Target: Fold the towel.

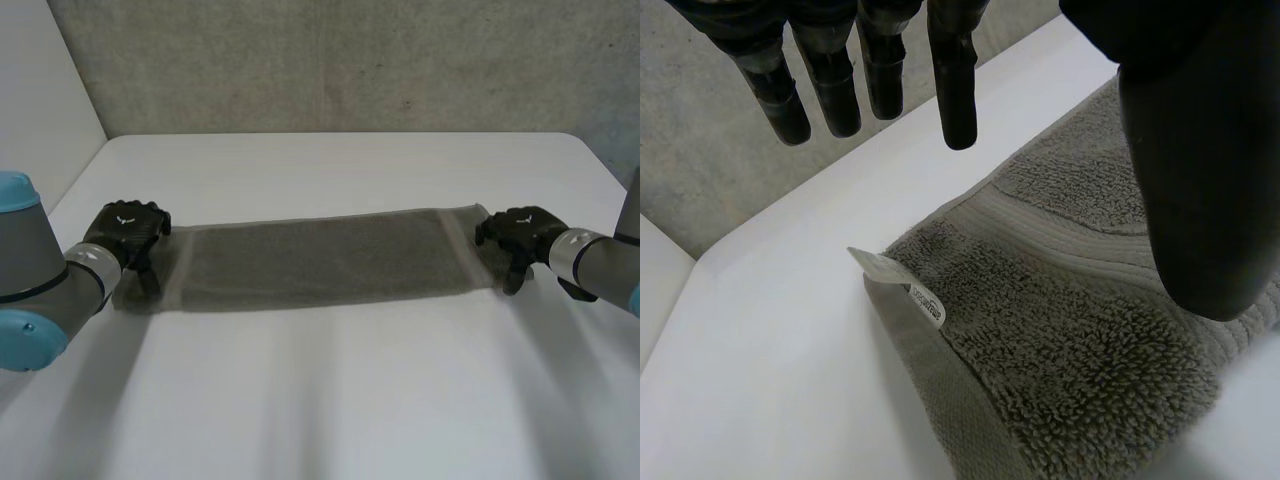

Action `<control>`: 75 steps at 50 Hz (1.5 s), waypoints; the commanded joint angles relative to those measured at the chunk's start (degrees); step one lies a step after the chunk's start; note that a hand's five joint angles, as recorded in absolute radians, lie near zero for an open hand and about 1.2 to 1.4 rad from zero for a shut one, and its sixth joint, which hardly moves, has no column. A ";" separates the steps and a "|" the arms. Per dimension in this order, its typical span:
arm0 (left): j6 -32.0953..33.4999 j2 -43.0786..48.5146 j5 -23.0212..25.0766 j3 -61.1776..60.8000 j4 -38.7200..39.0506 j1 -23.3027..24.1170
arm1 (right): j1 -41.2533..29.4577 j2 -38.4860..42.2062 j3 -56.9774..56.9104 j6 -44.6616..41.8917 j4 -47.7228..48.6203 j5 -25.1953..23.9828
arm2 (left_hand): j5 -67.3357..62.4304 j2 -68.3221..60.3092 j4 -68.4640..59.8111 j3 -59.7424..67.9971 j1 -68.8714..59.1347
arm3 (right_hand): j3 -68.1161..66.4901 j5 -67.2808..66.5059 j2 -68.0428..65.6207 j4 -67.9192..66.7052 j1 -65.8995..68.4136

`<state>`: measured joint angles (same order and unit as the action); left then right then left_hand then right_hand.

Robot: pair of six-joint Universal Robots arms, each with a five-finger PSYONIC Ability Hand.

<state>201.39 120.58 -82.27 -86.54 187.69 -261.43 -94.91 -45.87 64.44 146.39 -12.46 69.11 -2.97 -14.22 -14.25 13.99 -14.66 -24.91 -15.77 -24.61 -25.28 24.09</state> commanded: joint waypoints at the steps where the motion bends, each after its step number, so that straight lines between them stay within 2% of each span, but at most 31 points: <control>1: -0.47 -0.70 -0.09 -0.03 -0.04 0.13 | 1.04 4.73 -0.98 -0.23 3.75 0.50 | 1.24 2.49 2.52 -2.27 2.93 | -10.02 -9.16 -10.32 -9.65 10.85; 2: -0.47 -0.70 -0.09 -0.03 -0.04 0.13 | 1.04 4.73 -0.98 -0.23 3.76 0.50 | 1.24 2.49 2.52 -2.27 2.93 | -10.07 -9.21 -10.36 -9.70 10.89; 3: -0.73 -0.87 0.00 -0.03 -0.04 0.13 | 1.13 5.17 -1.15 -0.14 4.37 0.76 | 1.24 2.49 2.52 -2.27 2.93 | -22.56 -21.70 -22.85 -22.19 23.38; 4: -1.08 -0.96 -0.09 -0.03 -0.04 0.13 | 1.39 5.26 -1.24 -0.05 5.16 1.29 | 1.08 2.32 2.36 -2.10 2.77 | -41.83 -40.97 -42.13 -41.46 42.66; 5: -1.08 -0.96 -0.09 -0.03 -0.04 0.13 | 1.39 5.26 -1.24 -0.05 5.16 1.29 | 1.07 2.32 2.35 -2.10 2.77 | -42.03 -41.17 -42.32 -41.65 42.85; 6: -1.43 -1.22 -0.09 -0.03 -0.04 0.13 | 2.00 5.09 -1.24 0.04 6.12 1.90 | 1.24 2.49 2.52 -2.26 2.93 | -54.96 -54.10 -55.25 -54.59 55.78; 19: -2.67 -2.98 -0.09 -0.21 -0.04 0.05 | 11.06 -0.28 -2.47 -1.81 7.54 4.89 | 1.24 2.49 2.52 -2.27 2.93 | -55.09 -54.23 -55.39 -54.72 55.91; 21: -2.75 -3.24 -0.09 -0.12 -0.04 -0.04 | 12.38 -1.33 -6.49 -5.04 6.75 8.56 | 1.24 2.49 2.52 -2.27 2.93 | -55.09 -54.23 -55.39 -54.72 55.91; 25: -2.75 -3.95 -0.17 0.14 -0.13 -0.04 | 11.51 -1.86 -11.41 -7.51 4.82 10.95 | 1.24 2.49 2.52 -2.27 2.93 | -55.09 -54.23 -55.39 -54.72 55.91; 27: -2.75 -4.39 -0.17 0.32 -0.13 -0.04 | 9.39 -1.86 -13.90 -7.35 3.76 10.87 | 1.24 2.49 2.52 -2.27 2.93 | -55.09 -54.23 -55.39 -54.72 55.91; 29: -3.01 -5.09 -0.17 0.76 -0.13 0.13 | 1.09 -1.34 -18.88 -5.60 2.10 10.00 | 1.24 2.49 2.52 -2.27 2.93 | -55.09 -54.23 -55.39 -54.72 55.91; 31: -3.54 -5.27 -0.17 0.84 -0.13 0.31 | -3.48 -0.90 -20.65 -4.54 1.74 9.56 | 1.24 2.49 2.52 -2.27 2.93 | -55.09 -54.23 -55.39 -54.72 55.91; 32: -3.54 -5.27 -0.17 0.85 -0.13 0.31 | -3.53 -0.89 -20.67 -4.53 1.74 9.55 | 1.24 2.49 2.52 -2.27 2.93 | -55.09 -54.23 -55.39 -54.72 55.91; 34: -5.12 -5.79 -0.17 1.19 -0.13 1.18 | -12.19 0.07 -22.42 -3.40 1.74 8.94 | 1.41 2.66 2.69 -2.43 3.10 | -55.09 -54.23 -55.39 -54.72 55.91; 35: -5.13 -5.80 -0.17 1.20 -0.13 1.19 | -12.23 0.07 -22.42 -3.39 1.74 8.94 | 1.41 2.66 2.69 -2.43 3.10 | -55.09 -54.23 -55.39 -54.72 55.91; 37: -6.96 -6.23 -0.26 1.37 -0.13 1.71 | -21.58 1.38 -23.04 -2.87 2.70 8.76 | 1.41 2.66 2.69 -2.43 3.10 | -55.09 -54.23 -55.39 -54.72 55.91; 38: -6.97 -6.23 -0.26 1.37 -0.13 1.72 | -21.63 1.39 -23.04 -2.86 2.70 8.76 | 1.41 2.66 2.69 -2.43 3.10 | -55.09 -54.23 -55.39 -54.72 55.91; 39: -7.67 -6.41 -0.26 1.37 -0.13 1.80 | -26.42 2.35 -22.95 -2.60 3.66 8.76 | 1.41 2.66 2.69 -2.43 3.10 | -55.09 -54.23 -55.39 -54.72 55.91; 40: -7.67 -6.41 -0.26 1.37 -0.13 1.80 | -26.47 2.36 -22.95 -2.60 3.67 8.76 | 1.41 2.66 2.69 -2.43 3.10 | -55.09 -54.23 -55.39 -54.72 55.91; 42: -8.29 -7.02 -0.35 1.37 -0.13 2.41 | -33.47 4.81 -21.38 -2.16 6.21 7.98 | 1.58 2.82 2.86 -2.60 3.27 | -55.09 -54.23 -55.39 -54.72 55.91; 44: -8.29 -7.11 -0.35 1.37 -0.13 2.94 | -35.67 6.65 -20.59 -2.68 6.39 7.71 | 1.58 2.83 2.86 -2.60 3.27 | -55.09 -54.23 -55.39 -54.72 55.91; 46: -8.29 -7.03 -0.35 1.46 -0.13 3.47 | -37.19 8.86 -20.31 -2.95 6.13 7.88 | 1.75 2.99 3.03 -2.77 3.44 | -49.60 -48.74 -49.89 -49.23 50.42; 47: -8.29 -7.03 -0.35 1.46 -0.13 3.91 | -38.06 10.26 -19.36 -3.30 5.70 7.97 | 1.75 2.99 3.03 -2.77 3.44 | -7.30 -6.44 -7.60 -6.93 8.12; 48: -8.29 -6.94 -0.26 1.46 -0.13 4.35 | -38.33 11.05 -18.83 -3.30 5.26 8.06 | 1.75 2.99 3.03 -2.77 3.44 | 14.91 15.77 14.61 15.28 -14.09; 54: -8.29 -6.32 -0.17 1.72 -0.04 5.85 | -35.61 8.78 -17.24 -1.99 4.37 8.15 | 1.75 2.99 3.03 -2.77 3.44 | 14.91 15.77 14.61 15.28 -14.09; 56: -8.20 -5.54 -0.17 2.42 -0.04 7.07 | -30.28 4.32 -14.09 -0.59 4.37 8.06 | 1.58 2.83 2.86 -2.60 3.27 | 14.91 15.77 14.61 15.28 -14.09; 57: -8.20 -5.53 -0.17 2.43 -0.04 7.08 | -30.25 4.29 -14.07 -0.58 4.37 8.06 | 1.58 2.83 2.86 -2.60 3.27 | 14.91 15.77 14.61 15.28 -14.09; 62: -7.76 -3.69 -0.09 3.92 -0.04 9.79 | -22.88 -4.04 -2.42 4.16 5.07 7.01 | 1.07 2.32 2.35 -2.10 2.77 | 14.91 15.77 14.61 15.28 -14.09; 71: -7.85 -2.10 -0.17 4.45 -0.04 12.35 | -16.36 -8.36 12.12 4.87 10.88 3.66 | 0.40 1.65 1.68 -1.42 2.09 | 14.91 15.77 14.61 15.28 -14.09; 73: -7.85 -1.84 -0.17 4.36 -0.04 12.70 | -15.74 -8.10 13.35 4.96 12.02 3.58 | 0.40 1.65 1.68 -1.42 2.09 | 13.65 14.51 13.35 14.02 -12.83; 75: -7.94 -1.84 -0.44 4.27 -0.04 12.96 | -15.31 -6.62 15.27 4.87 13.77 3.75 | 0.40 1.65 1.68 -1.42 2.09 | -1.73 -0.87 -2.03 -1.36 2.55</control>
<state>193.60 118.21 -82.37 -82.16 187.64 -249.62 -112.63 -53.56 73.28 151.44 -3.35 73.56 -2.96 -14.22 -14.25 13.99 -14.66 -14.09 -3.60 -13.98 -14.45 13.71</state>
